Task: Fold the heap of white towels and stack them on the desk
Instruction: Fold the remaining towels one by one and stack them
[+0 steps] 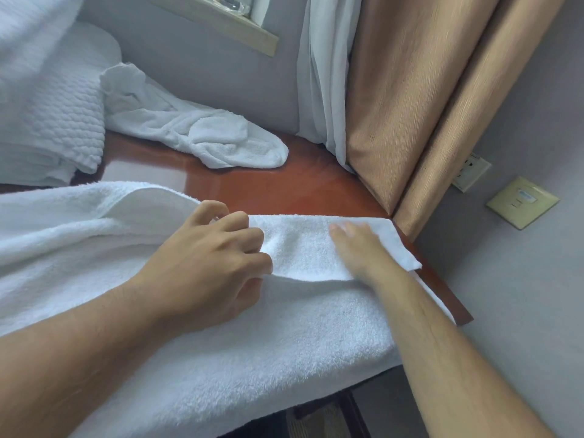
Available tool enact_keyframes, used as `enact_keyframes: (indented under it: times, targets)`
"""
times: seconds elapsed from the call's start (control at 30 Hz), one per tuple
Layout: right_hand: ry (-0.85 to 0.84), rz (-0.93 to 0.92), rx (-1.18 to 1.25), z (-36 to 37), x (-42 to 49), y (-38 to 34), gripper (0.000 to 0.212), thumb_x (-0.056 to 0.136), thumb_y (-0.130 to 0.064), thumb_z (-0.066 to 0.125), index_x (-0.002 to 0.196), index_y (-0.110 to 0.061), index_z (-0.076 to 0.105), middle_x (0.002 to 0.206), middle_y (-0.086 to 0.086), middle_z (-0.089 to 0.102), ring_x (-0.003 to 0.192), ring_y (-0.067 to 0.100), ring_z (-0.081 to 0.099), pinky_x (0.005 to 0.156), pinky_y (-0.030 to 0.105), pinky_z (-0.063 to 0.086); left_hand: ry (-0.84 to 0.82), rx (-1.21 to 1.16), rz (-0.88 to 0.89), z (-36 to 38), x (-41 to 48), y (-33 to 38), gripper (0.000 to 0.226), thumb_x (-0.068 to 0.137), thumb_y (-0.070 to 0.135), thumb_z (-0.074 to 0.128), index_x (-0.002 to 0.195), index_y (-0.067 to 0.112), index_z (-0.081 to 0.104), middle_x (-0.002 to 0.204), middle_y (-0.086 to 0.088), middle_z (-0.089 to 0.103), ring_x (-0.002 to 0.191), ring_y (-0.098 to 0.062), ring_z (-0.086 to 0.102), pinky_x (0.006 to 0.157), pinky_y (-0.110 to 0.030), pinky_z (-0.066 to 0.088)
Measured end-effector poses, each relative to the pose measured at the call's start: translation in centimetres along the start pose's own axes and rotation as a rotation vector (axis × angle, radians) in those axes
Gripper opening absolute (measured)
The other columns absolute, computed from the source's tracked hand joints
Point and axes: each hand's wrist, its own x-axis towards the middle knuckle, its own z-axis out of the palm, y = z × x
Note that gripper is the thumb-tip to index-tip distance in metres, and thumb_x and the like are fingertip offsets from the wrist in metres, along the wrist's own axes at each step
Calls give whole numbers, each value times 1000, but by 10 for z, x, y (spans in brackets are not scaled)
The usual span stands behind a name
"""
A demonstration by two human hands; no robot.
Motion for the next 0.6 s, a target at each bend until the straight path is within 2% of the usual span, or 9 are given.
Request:
enact_keyframes:
  times: [0.07,0.2,0.27,0.37,0.47,0.53,0.6]
  targets:
    - [4,13,-95,17,-3,1,77,94,-73,17,160,-34,14,170,1,-1,156,27,-4,124,49,-2,0,9,-9,3,-1,0,14,84,25,57,75,28,68,69,9,50,74,-22,51,89,-42,41]
    - [52,53,-115,19,-7,-7,77,96,-70,17,161,-31,8,170,4,-2,155,29,-6,124,49,-3,13,49,-38,5,0,-2,11,85,32,59,85,26,68,81,6,57,83,-25,55,95,-44,37]
    - [55,57,-99,16,-12,-14,73,99,-64,20,161,-26,16,169,6,5,155,30,-2,124,50,1,-14,70,-66,1,0,-1,26,83,40,67,103,24,69,97,2,61,94,-28,57,100,-47,34]
    - [223,-95,-1,18,-28,-32,54,102,-46,34,146,-17,47,157,4,38,150,26,23,121,47,20,-45,91,-158,-18,-3,-6,50,82,47,74,123,20,64,116,-4,60,109,-29,52,105,-47,31]
    - [273,-337,180,30,-55,-66,41,101,-28,47,138,-16,59,152,4,47,143,19,34,117,36,26,1,130,-345,-49,-28,-25,47,82,44,72,120,20,60,114,-3,57,102,-28,49,91,-43,34]
    - [307,-534,192,39,-76,-97,33,98,-23,52,127,-19,67,143,3,54,135,21,42,110,36,32,-12,164,-468,-78,-55,-46,41,83,48,59,117,23,57,110,1,55,98,-27,50,83,-41,34]
    - [340,-734,163,44,-98,-128,31,93,-25,52,117,-22,71,132,1,60,126,22,49,101,39,38,-63,184,-602,-106,-87,-66,42,83,52,51,115,26,59,110,4,54,100,-25,50,83,-40,34]
